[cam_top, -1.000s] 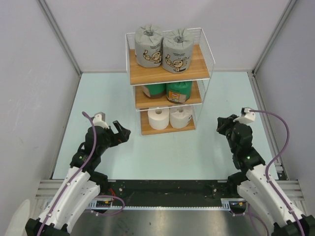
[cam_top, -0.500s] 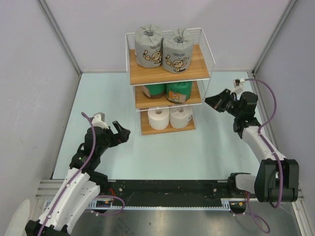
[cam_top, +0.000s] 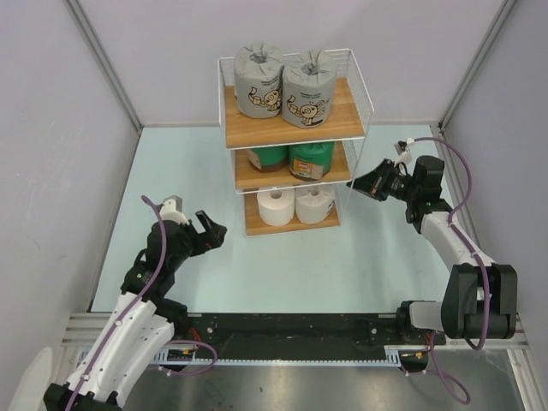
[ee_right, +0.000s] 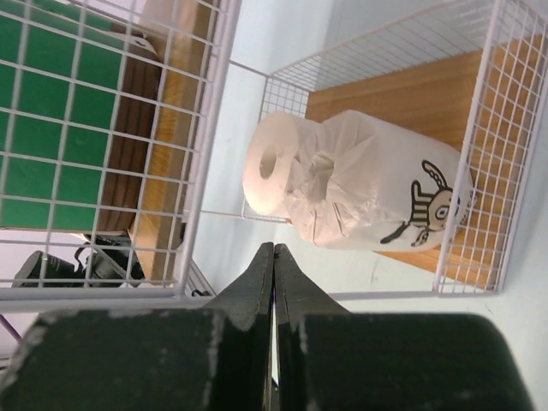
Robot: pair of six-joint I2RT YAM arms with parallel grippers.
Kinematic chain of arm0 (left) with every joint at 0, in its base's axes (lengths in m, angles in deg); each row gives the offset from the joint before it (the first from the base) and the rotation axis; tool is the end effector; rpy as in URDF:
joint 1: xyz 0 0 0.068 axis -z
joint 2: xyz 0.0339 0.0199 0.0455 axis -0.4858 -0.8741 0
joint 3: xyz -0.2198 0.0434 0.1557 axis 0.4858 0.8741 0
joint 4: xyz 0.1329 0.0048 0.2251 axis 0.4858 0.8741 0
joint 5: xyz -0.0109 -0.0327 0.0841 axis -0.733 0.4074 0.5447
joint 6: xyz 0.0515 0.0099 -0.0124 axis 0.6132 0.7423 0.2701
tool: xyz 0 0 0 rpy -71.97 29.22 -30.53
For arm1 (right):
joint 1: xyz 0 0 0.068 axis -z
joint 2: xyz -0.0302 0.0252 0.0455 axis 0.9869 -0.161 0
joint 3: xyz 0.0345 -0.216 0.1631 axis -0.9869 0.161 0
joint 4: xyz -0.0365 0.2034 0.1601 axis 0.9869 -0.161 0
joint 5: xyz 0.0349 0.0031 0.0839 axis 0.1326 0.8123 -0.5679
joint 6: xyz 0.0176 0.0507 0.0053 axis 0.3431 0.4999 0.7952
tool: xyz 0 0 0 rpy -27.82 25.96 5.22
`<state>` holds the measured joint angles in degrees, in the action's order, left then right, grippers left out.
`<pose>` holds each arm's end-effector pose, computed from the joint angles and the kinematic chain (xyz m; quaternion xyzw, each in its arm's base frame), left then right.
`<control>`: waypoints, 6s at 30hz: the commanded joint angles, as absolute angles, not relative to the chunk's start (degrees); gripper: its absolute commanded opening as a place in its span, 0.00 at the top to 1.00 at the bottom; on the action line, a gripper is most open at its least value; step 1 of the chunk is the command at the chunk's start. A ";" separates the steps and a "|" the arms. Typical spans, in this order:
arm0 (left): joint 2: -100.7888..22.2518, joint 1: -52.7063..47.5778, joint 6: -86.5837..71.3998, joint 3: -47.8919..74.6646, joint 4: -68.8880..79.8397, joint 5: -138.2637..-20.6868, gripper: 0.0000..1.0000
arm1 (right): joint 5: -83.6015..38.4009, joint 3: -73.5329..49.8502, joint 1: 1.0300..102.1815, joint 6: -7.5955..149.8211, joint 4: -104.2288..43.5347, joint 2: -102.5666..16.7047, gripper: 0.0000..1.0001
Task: Place and organize the paper towels onto the shelf
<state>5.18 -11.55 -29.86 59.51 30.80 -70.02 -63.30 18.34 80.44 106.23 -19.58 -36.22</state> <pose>0.1332 -0.0414 0.2364 -0.1271 0.8482 -0.2147 0.4671 0.2846 0.0279 0.2704 0.0406 0.7779 0.5019 0.3759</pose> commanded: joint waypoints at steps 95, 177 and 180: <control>4.59 -11.31 -29.23 59.10 29.11 -70.77 0.00 | -65.58 15.45 71.50 107.36 -12.70 -58.71 1.00; -26.79 -28.27 -32.58 14.98 13.65 -107.69 1.00 | -72.26 -13.38 74.05 94.62 -44.34 -32.95 1.00; -27.49 -28.27 -32.58 14.81 13.20 -108.65 1.00 | -75.42 -13.38 73.35 95.41 -42.94 -34.09 1.00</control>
